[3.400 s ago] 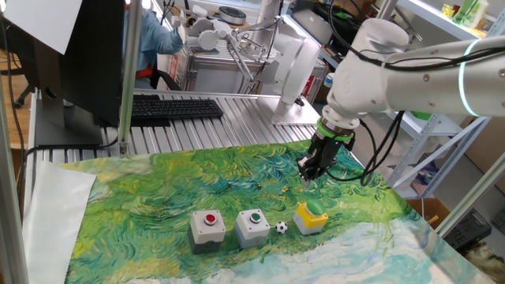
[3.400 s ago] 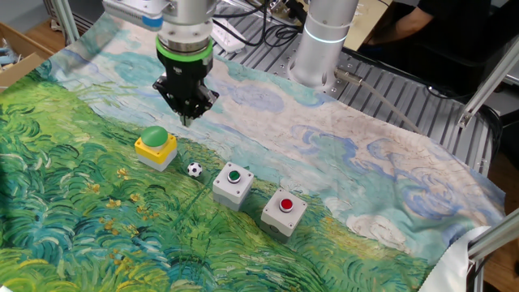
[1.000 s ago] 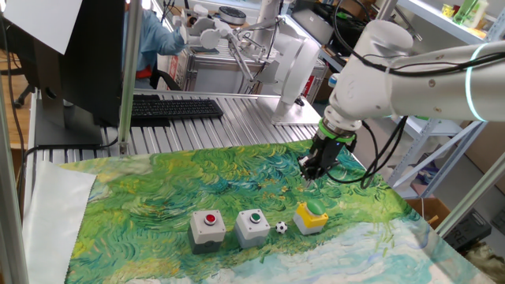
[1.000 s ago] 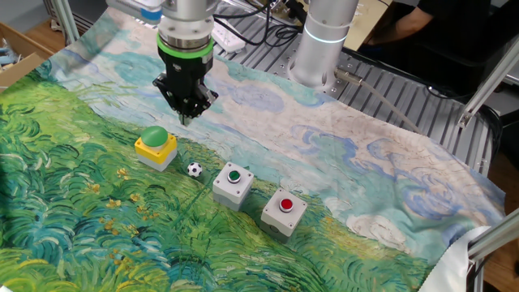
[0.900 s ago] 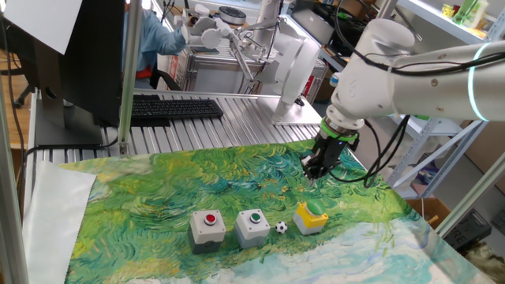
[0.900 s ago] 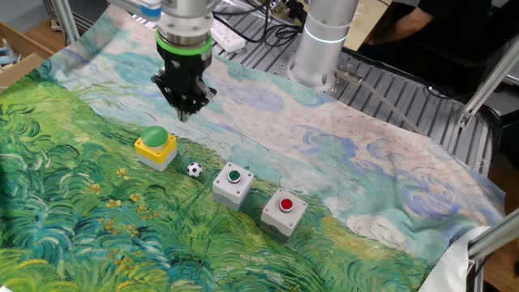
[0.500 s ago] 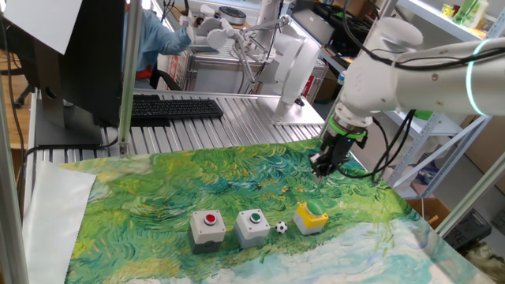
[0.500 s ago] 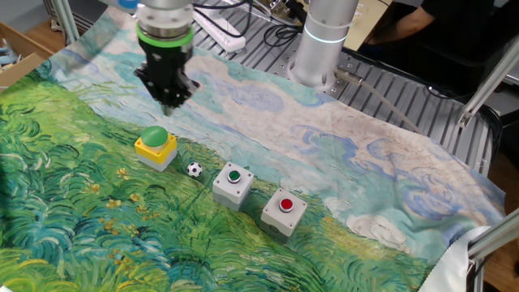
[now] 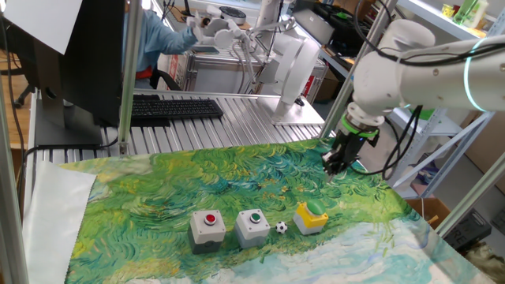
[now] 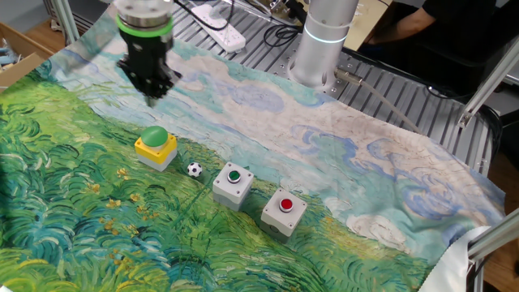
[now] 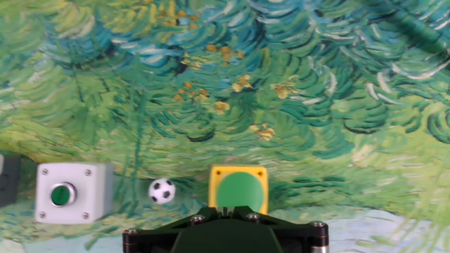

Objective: Press three buttons from left to right in sequence

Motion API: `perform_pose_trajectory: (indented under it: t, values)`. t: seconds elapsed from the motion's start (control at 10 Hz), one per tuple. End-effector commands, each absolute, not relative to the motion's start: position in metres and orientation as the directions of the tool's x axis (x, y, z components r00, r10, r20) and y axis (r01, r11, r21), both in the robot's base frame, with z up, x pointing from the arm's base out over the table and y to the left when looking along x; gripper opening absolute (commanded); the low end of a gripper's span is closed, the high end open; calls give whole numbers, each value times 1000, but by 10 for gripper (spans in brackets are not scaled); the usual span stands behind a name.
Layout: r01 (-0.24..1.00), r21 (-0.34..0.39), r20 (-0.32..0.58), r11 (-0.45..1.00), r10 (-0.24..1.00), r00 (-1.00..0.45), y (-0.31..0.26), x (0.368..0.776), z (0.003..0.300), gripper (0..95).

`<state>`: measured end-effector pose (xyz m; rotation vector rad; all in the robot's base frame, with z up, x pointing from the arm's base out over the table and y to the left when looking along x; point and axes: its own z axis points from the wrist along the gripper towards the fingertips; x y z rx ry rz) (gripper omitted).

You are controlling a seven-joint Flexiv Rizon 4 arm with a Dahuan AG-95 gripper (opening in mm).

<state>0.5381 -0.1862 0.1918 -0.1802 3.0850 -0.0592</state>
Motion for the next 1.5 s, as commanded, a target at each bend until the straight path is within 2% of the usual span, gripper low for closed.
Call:
perform_pose_trajectory:
  t: [0.1,0.5,1.5]
  values:
    - [-113,-44,-51,993,-116,-992,-191,539,185,0]
    - [-105,-44,-53,993,-107,-993,-204,533,163,0]
    - [-70,-42,-58,997,-72,-996,-184,531,116,0]
